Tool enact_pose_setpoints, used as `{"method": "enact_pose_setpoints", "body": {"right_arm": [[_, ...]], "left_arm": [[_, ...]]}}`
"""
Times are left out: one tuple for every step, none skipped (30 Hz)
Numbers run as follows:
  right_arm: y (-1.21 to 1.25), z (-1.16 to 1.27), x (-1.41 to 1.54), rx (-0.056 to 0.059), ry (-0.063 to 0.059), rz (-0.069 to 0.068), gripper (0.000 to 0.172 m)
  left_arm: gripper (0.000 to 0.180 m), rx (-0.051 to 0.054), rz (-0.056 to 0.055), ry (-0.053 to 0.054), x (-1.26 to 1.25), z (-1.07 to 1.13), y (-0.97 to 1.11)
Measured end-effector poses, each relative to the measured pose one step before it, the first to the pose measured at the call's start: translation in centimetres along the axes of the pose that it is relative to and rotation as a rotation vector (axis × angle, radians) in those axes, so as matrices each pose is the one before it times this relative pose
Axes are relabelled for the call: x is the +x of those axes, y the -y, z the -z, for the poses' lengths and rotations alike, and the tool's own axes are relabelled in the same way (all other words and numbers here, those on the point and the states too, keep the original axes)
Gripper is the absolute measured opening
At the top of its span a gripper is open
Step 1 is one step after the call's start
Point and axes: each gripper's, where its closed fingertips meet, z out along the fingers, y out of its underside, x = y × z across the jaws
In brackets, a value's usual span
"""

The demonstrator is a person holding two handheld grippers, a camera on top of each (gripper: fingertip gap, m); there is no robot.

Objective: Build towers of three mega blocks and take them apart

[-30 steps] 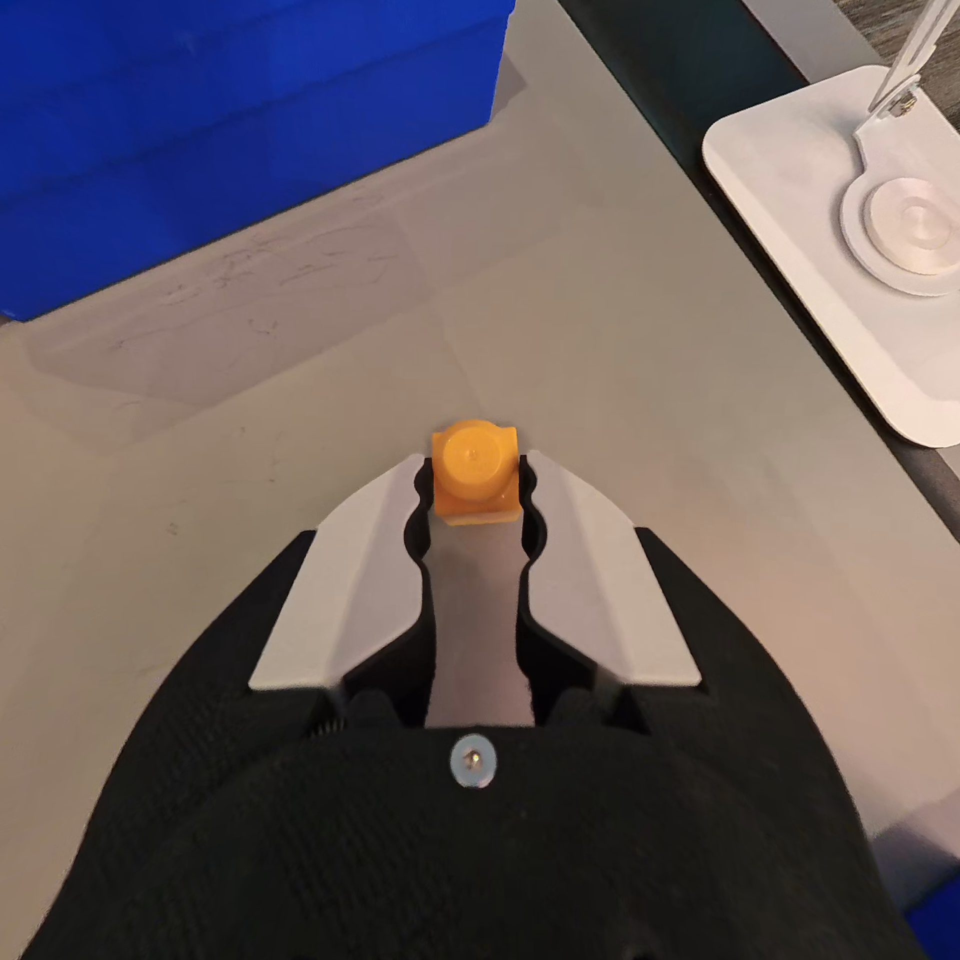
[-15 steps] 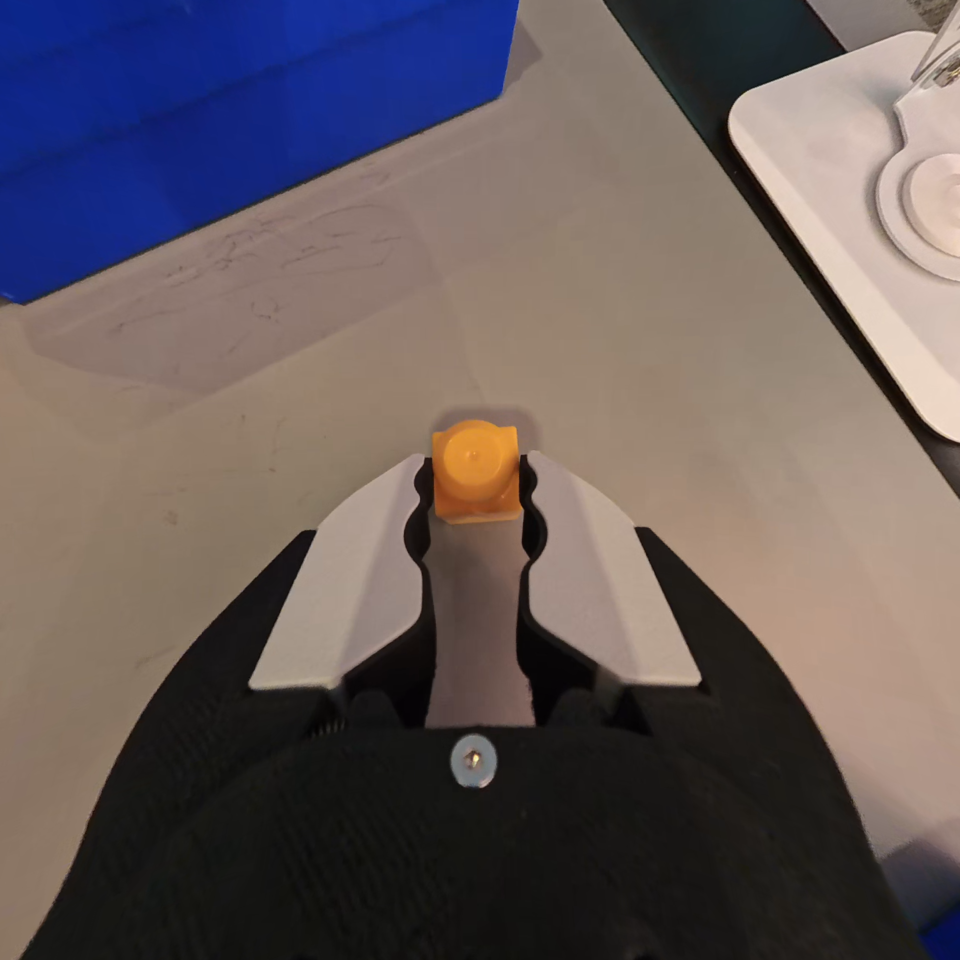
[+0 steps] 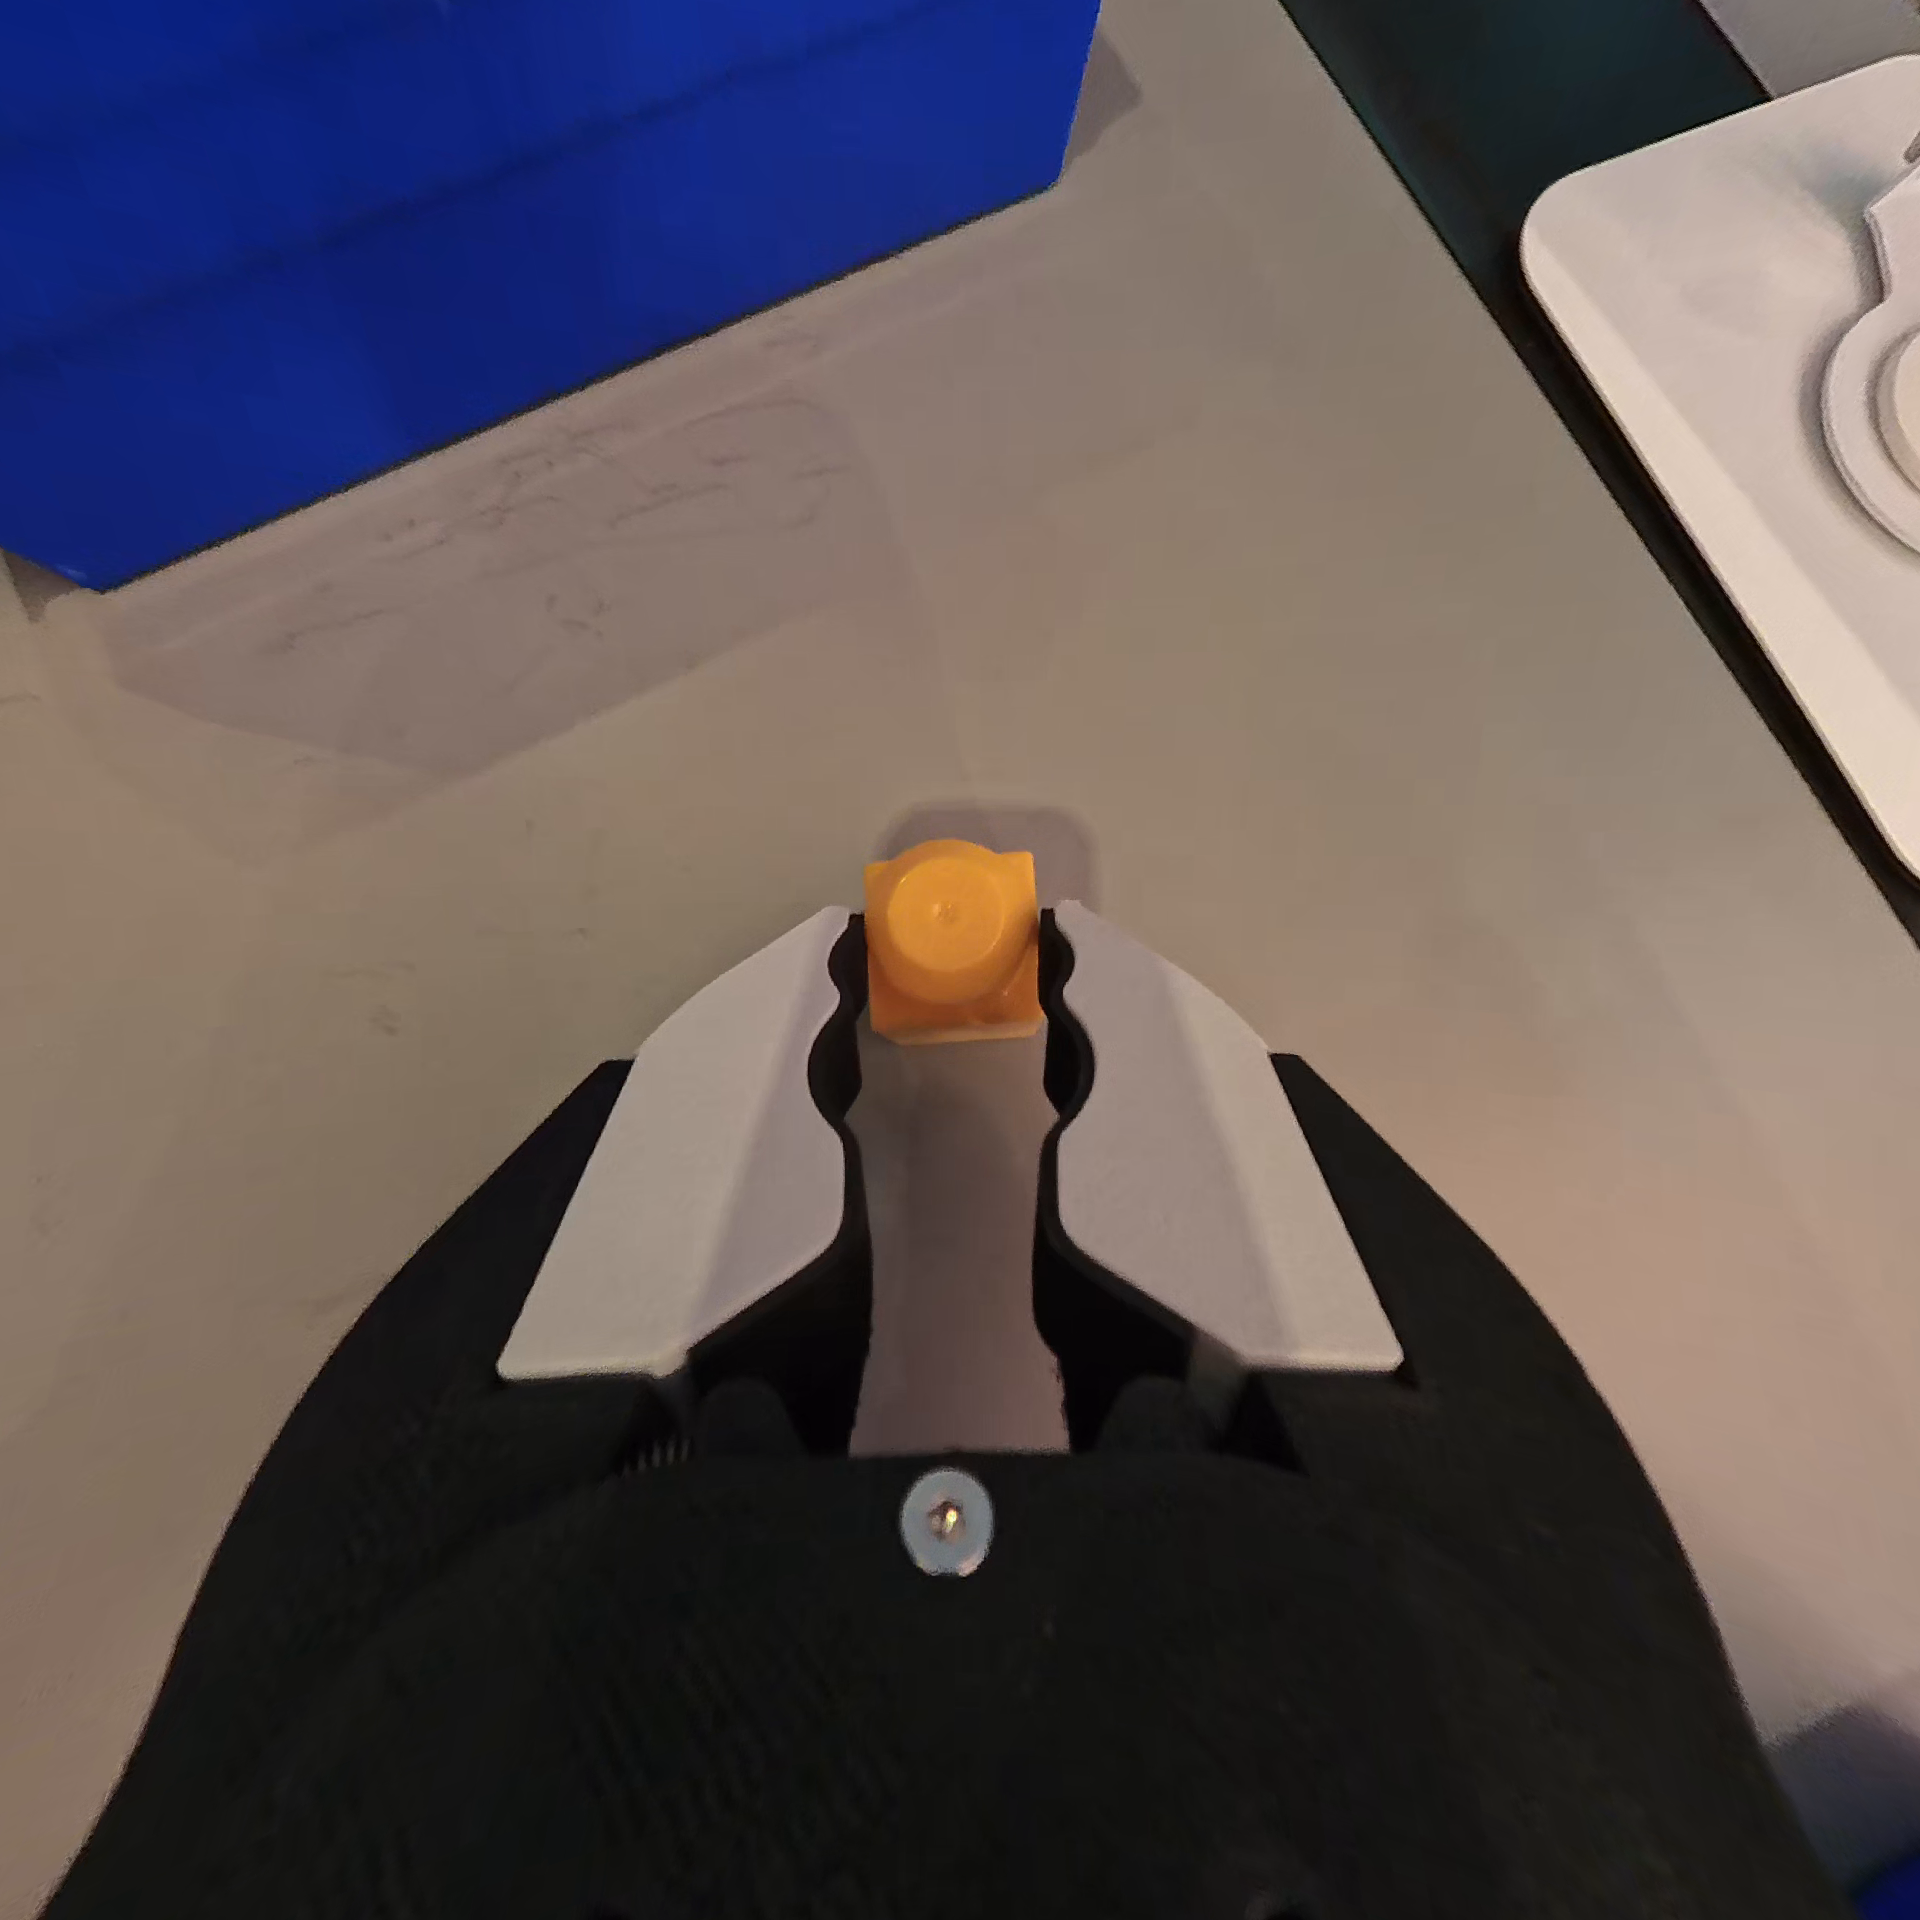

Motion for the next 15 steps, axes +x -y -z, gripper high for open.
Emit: {"method": "enact_pose_setpoints", "body": {"right_arm": [[-0.021, 0.020, -0.078, -0.0027, 0.0047, -0.0020, 0.032], [-0.044, 0.025, -0.120, -0.0032, 0.0087, -0.0042, 0.032], [-0.027, 0.012, -0.138, -0.0025, 0.0101, -0.0049, 0.032], [-0.015, -0.006, -0.125, -0.0014, 0.0080, -0.0039, 0.032], [0.011, -0.012, -0.064, -0.0005, 0.0025, -0.0006, 0.032], [0.018, -0.005, -0.033, -0.0006, -0.0025, 0.0036, 0.032], [0.017, -0.008, -0.034, -0.0017, -0.0029, 0.0048, 0.032], [0.015, -0.010, -0.081, -0.0024, -0.0003, 0.0033, 0.032], [0.006, -0.001, -0.095, -0.0023, 0.0019, 0.0019, 0.032], [0.007, -0.012, -0.117, -0.0018, 0.0030, 0.0008, 0.032], [0.010, -0.012, -0.100, -0.0008, 0.0039, 0.0000, 0.032], [0.017, -0.013, -0.107, 0.0002, 0.0044, -0.0005, 0.032], [0.006, -0.015, -0.096, 0.0007, 0.0048, -0.0017, 0.032], [-0.001, -0.008, -0.084, 0.0008, 0.0055, -0.0036, 0.032], [-0.003, -0.007, -0.073, 0.0008, 0.0062, -0.0050, 0.032]], "left_arm": [[0.057, 0.0085, -0.0082, -0.0086, 0.125, -0.159, 0.329], [0.058, 0.0079, -0.0053, -0.0074, 0.103, -0.225, 0.317], [0.057, 0.0092, 0.0015, -0.0062, 0.072, -0.251, 0.275], [0.058, 0.0116, 0.0041, -0.0198, 0.227, -0.281, 0.217], [0.058, 0.0075, 0.0029, -0.0088, 0.036, -0.283, 0.021], [0.057, -0.0075, 0.0074, -0.0114, 0.020, -0.263, -0.277], [0.057, -0.0170, 0.0116, -0.0068, -0.045, -0.175, -0.403], [0.056, -0.0113, 0.0076, -0.0064, -0.021, -0.060, -0.299], [0.056, 0.0006, 0.0041, -0.0051, -0.010, 0.017, -0.111], [0.056, 0.0094, 0.0024, -0.0025, -0.035, 0.032, 0.046], [0.056, 0.0100, 0.0022, -0.0081, 0.040, -0.033, 0.020], [0.055, -0.0010, 0.0058, -0.0096, 0.064, -0.113, -0.162], [0.055, -0.0070, 0.0016, 0.0032, -0.124, -0.110, -0.205], [0.055, -0.0085, 0.0009, 0.0065, -0.150, -0.068, -0.206], [0.055, -0.0067, 0.0047, 0.0037, -0.069, -0.011, -0.134]]}}
